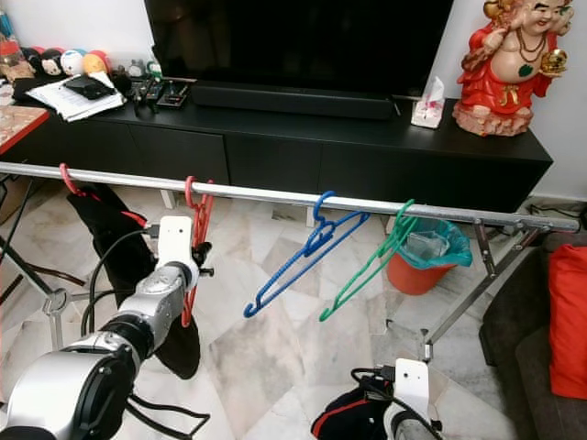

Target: Hang hanger

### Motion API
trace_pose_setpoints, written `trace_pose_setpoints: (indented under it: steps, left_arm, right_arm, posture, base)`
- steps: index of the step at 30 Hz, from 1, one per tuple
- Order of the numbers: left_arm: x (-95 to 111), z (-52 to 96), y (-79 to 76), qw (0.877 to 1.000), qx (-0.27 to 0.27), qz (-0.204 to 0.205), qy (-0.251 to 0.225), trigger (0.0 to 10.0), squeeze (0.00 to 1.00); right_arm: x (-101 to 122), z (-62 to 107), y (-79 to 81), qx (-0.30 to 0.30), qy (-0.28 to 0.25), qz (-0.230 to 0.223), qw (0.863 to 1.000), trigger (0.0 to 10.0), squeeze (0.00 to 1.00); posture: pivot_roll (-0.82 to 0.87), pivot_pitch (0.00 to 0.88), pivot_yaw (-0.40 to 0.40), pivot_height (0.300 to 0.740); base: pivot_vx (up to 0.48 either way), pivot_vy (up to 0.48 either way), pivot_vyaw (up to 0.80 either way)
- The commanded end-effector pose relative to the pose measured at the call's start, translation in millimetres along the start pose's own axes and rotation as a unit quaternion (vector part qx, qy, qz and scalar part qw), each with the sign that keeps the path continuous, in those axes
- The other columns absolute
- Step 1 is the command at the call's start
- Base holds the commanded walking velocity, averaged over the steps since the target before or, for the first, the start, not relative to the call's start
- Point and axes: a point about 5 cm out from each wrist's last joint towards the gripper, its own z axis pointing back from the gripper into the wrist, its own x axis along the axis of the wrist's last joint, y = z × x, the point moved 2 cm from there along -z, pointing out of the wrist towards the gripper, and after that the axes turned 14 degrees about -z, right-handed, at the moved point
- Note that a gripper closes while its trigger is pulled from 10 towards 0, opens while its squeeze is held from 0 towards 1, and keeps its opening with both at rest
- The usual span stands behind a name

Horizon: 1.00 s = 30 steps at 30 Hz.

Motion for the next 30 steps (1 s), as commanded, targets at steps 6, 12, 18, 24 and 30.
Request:
trace_pose_setpoints:
  steps: [6, 12, 18, 24, 30]
  left_arm:
    - [8.9, -2.3, -2.9, 1.0, -0.008, -0.004, -0.001, 10.0, 0.0]
    - [7.6, -2.6, 2.3, 1.0, -0.007, -0.014, 0.002, 8.8, 0.0]
    - [-1.7, -1.2, 8.3, 1.0, 0.005, -0.02, 0.015, 0.0, 0.0]
    - [-2.4, -0.9, 9.6, 1.0, 0.013, -0.02, 0.014, 0.0, 0.0]
    - [-3.3, -0.5, 7.2, 1.0, 0.013, -0.017, 0.013, 0.0, 0.0]
  right_arm:
    - [5.1, 0.1, -1.8, 0.001, -0.016, -0.004, 1.0, 10.0, 0.0]
    - [6.1, 1.9, -4.3, 0.004, -0.028, -0.003, 1.0, 10.0, 0.0]
    - [7.9, 4.7, -7.9, 0.008, -0.044, 0.001, 0.999, 10.0, 0.0]
    - [8.2, 6.7, -10.6, 0.011, -0.051, 0.005, 0.999, 10.0, 0.0]
    - [6.3, 9.6, -12.8, 0.014, -0.055, 0.006, 0.998, 10.0, 0.0]
  posture:
    - [-0.17, 0.0, -0.036, 0.74]
    - [-0.19, 0.0, -0.038, 0.74]
    - [-0.21, 0.006, -0.046, 0.74]
    - [-0.22, 0.021, -0.055, 0.74]
    - [-0.23, 0.035, -0.059, 0.74]
  base:
    - [0.0, 0.0, 0.0]
    - [0.0, 0.0, 0.0]
    - [0.0, 0.0, 0.0]
    - [0.0, 0.0, 0.0]
    - [0.0, 0.0, 0.0]
